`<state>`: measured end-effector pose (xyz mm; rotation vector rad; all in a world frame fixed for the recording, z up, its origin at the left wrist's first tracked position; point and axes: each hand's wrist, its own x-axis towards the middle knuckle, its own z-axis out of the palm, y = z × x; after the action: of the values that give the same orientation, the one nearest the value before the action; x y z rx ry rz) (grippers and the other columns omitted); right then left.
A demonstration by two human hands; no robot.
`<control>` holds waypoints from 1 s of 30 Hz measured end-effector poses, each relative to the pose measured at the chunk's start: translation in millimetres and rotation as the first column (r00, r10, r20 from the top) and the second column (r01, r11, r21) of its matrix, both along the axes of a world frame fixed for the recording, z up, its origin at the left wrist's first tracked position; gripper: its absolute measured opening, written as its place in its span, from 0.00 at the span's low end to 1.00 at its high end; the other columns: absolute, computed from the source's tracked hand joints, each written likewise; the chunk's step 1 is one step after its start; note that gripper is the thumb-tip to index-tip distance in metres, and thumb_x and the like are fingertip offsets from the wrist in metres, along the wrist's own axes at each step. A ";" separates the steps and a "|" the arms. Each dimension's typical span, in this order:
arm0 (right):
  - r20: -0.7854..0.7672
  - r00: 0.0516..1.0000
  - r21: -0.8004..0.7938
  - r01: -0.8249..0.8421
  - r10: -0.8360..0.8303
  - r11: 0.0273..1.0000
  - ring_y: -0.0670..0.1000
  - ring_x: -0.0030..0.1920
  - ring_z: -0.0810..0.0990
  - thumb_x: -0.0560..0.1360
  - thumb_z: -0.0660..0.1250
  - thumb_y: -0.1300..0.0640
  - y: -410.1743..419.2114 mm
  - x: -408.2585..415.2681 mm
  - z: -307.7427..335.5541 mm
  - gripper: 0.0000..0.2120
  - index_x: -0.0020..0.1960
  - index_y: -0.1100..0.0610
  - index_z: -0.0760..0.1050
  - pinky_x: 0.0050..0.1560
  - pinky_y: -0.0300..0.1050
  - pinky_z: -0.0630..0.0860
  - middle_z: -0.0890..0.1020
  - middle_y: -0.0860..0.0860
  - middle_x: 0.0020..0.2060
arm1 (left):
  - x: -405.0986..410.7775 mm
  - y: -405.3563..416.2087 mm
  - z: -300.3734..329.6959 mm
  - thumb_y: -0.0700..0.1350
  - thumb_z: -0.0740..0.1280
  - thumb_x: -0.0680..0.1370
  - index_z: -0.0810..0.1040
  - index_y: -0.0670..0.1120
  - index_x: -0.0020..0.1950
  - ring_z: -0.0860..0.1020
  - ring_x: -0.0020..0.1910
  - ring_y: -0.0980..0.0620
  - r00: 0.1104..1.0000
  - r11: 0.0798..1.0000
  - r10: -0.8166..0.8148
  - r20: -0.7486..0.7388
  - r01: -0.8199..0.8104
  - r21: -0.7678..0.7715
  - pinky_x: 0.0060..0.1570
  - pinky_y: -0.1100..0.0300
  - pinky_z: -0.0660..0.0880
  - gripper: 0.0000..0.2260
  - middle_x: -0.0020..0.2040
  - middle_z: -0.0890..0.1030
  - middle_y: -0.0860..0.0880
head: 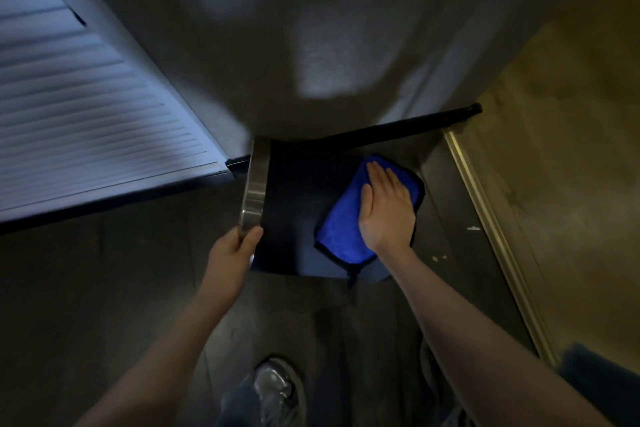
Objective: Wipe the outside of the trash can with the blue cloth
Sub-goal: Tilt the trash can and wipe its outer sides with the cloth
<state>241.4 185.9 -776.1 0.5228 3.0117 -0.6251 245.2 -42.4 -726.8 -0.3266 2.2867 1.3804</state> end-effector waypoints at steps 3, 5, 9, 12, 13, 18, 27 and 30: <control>0.032 0.999 -0.046 0.021 -0.019 0.999 0.54 0.70 0.66 0.80 0.50 0.54 6.7 -16.2 -0.6 0.20 0.70 0.59 0.65 0.71 0.47 0.59 0.71 0.54 0.69 | -8.0 19.4 8.4 0.43 0.60 0.79 0.75 0.41 0.38 0.73 0.39 0.49 0.994 0.995 0.094 -0.061 -0.092 0.033 0.40 0.54 0.72 0.12 0.36 0.76 0.46; 0.071 0.997 -0.105 0.044 -0.037 0.994 0.54 0.68 0.68 0.81 0.50 0.55 4.6 -21.5 1.2 0.19 0.69 0.60 0.66 0.70 0.48 0.62 0.72 0.56 0.68 | -20.5 28.4 18.1 0.46 0.60 0.79 0.71 0.43 0.31 0.71 0.37 0.48 0.982 0.993 0.112 -0.151 -0.118 -0.025 0.40 0.52 0.68 0.16 0.32 0.73 0.45; 0.031 1.000 -0.116 0.001 0.002 0.993 0.53 0.67 0.70 0.80 0.50 0.55 -34.5 -23.1 14.3 0.19 0.69 0.58 0.66 0.67 0.47 0.63 0.73 0.54 0.67 | -38.1 35.3 28.0 0.50 0.59 0.79 0.66 0.47 0.28 0.77 0.44 0.33 0.967 0.975 0.164 -0.195 -0.189 -0.119 0.41 0.53 0.68 0.19 0.42 0.77 0.29; -0.097 0.989 -0.074 -0.118 0.110 0.990 0.55 0.66 0.71 0.78 0.47 0.52 -83.9 -25.3 35.9 0.23 0.69 0.57 0.66 0.65 0.48 0.66 0.74 0.53 0.67 | -50.1 38.2 28.2 0.52 0.57 0.79 0.74 0.40 0.37 0.77 0.51 0.32 0.975 0.968 0.184 -0.126 -0.202 -0.152 0.51 0.50 0.74 0.19 0.49 0.78 0.29; -0.136 0.980 -0.072 -0.154 0.143 0.985 0.55 0.66 0.72 0.76 0.47 0.51 -98.4 -24.0 41.9 0.24 0.68 0.57 0.67 0.64 0.49 0.68 0.74 0.53 0.66 | -55.6 39.8 28.2 0.53 0.56 0.80 0.76 0.37 0.41 0.77 0.51 0.33 0.979 0.968 0.174 -0.110 -0.190 -0.163 0.53 0.48 0.74 0.20 0.48 0.79 0.31; -0.230 0.907 -0.018 -0.368 0.354 0.930 0.55 0.67 0.71 0.76 0.54 0.50 -105.1 -3.2 35.9 0.24 0.69 0.57 0.66 0.66 0.49 0.68 0.73 0.53 0.67 | -69.0 37.2 28.8 0.54 0.56 0.79 0.72 0.46 0.35 0.75 0.41 0.42 0.982 0.974 0.190 -0.018 -0.191 -0.121 0.45 0.49 0.72 0.17 0.37 0.76 0.42; -0.086 0.996 -0.086 -0.025 0.017 0.996 0.57 0.69 0.68 0.77 0.45 0.51 -14.2 12.2 -6.7 0.26 0.69 0.63 0.64 0.70 0.51 0.62 0.71 0.58 0.68 | -74.4 44.3 27.5 0.55 0.57 0.78 0.76 0.34 0.48 0.77 0.53 0.32 0.956 0.931 0.281 -0.086 -0.294 -0.218 0.54 0.42 0.74 0.23 0.52 0.78 0.30; -0.007 0.978 -0.112 0.204 -0.206 0.972 0.57 0.71 0.64 0.76 0.46 0.53 -46.3 -5.9 4.9 0.26 0.71 0.61 0.62 0.71 0.51 0.58 0.68 0.57 0.70 | -79.4 45.0 29.3 0.55 0.55 0.79 0.76 0.35 0.54 0.77 0.55 0.34 0.964 0.930 0.256 -0.064 -0.264 -0.254 0.58 0.40 0.74 0.24 0.56 0.78 0.33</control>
<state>235.5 139.7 -771.2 0.8333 2.9404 -0.8071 165.8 2.5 -697.5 -0.7218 2.5257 1.2054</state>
